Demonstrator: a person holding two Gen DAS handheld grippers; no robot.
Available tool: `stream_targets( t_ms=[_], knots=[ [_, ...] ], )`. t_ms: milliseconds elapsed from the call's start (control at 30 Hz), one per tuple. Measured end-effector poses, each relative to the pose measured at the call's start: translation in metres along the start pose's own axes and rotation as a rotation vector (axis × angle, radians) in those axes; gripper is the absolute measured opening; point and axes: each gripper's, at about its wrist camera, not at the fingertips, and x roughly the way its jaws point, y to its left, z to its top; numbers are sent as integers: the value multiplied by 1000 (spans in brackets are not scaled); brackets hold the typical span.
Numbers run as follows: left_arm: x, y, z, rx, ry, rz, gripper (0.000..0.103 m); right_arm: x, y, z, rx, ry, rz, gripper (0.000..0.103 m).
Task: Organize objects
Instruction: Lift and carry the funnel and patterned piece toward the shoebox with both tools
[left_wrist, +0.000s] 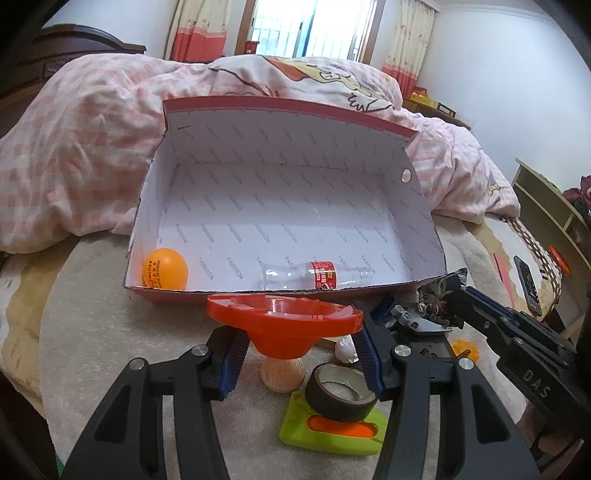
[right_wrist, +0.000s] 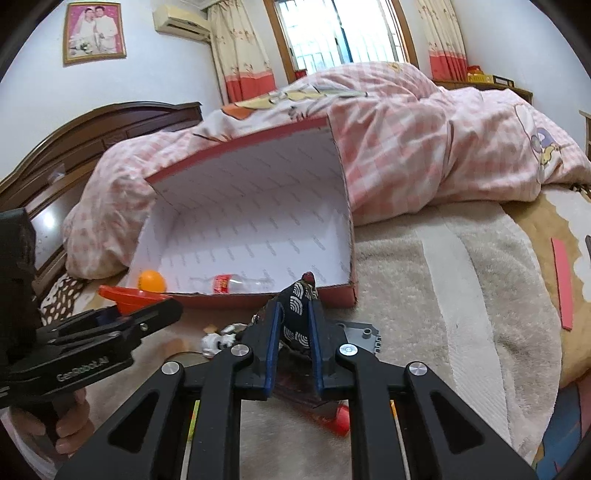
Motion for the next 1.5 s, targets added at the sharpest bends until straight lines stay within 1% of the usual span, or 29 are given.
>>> stream_targets(
  t_ms=[367, 667, 833, 1100, 1367, 1433, 1500],
  knots=[
    [-15, -2, 1, 11, -30, 10, 53, -22, 14, 2, -31, -50, 39, 16],
    [-24, 0, 7, 23, -62, 42, 53, -30, 20, 7, -43, -76, 73, 16],
    [-23, 2, 16, 36, -71, 59, 53, -27, 24, 12, -64, -73, 86, 16],
    [-18, 5, 37, 67, -91, 73, 53, -20, 34, 30, -115, -100, 86, 16],
    [6, 7, 61, 89, -92, 100, 53, 4, 34, 50, -112, -104, 85, 16],
    [14, 8, 66, 91, -89, 110, 53, 14, 32, 56, -98, -102, 82, 10],
    [23, 9, 72, 92, -84, 122, 53, 21, 29, 60, -88, -98, 80, 9]
  ],
)
